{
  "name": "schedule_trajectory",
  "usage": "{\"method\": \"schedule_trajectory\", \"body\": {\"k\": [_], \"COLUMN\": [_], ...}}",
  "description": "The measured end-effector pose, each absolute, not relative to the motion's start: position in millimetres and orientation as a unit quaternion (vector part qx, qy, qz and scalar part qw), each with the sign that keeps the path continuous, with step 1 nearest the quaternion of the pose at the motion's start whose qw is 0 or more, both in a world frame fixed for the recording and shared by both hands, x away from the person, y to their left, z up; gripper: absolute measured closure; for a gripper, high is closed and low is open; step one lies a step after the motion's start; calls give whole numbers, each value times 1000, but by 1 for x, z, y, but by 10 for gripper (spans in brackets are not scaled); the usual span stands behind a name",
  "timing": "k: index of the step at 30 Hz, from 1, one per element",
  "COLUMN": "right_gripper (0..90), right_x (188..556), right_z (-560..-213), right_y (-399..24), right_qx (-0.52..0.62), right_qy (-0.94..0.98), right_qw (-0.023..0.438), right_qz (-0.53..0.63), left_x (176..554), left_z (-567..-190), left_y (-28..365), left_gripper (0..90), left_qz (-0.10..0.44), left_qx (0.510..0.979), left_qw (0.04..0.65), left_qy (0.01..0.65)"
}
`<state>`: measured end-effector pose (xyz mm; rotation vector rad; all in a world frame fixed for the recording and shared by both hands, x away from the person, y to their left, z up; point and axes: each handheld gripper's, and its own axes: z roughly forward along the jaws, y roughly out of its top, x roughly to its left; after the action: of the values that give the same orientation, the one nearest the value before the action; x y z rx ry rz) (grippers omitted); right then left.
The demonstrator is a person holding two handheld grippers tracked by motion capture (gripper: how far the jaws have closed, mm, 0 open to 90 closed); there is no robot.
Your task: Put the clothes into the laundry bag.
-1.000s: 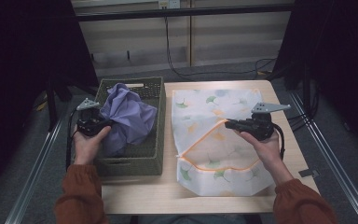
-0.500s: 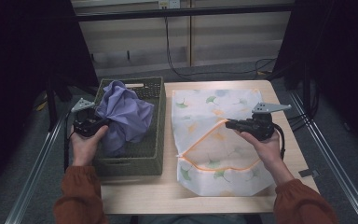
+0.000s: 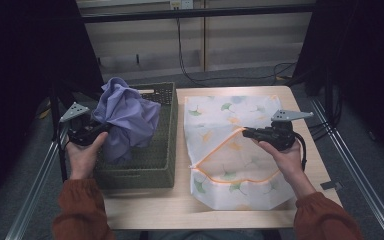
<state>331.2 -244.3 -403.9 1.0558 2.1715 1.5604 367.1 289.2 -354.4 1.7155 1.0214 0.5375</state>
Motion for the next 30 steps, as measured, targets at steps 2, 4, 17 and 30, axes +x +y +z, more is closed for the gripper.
{"method": "schedule_trajectory", "body": {"k": [2,4,17,30], "right_gripper": [893,893,893,893], "right_x": [331,331,331,331], "right_z": [-404,-404,-403,-401], "right_y": [-244,-245,-244,-245], "right_qx": [364,365,362,360], "right_qy": [748,748,748,749], "right_qw": [133,131,133,132], "right_qz": [538,538,540,541], "left_x": [366,364,350,345], "left_z": [-352,-349,-327,-321], "left_y": [288,287,287,284], "left_gripper": [756,756,756,758], "left_qz": [224,229,243,238], "left_qx": [712,711,691,684], "left_qw": [517,518,552,578], "left_qy": [420,416,399,376]}}
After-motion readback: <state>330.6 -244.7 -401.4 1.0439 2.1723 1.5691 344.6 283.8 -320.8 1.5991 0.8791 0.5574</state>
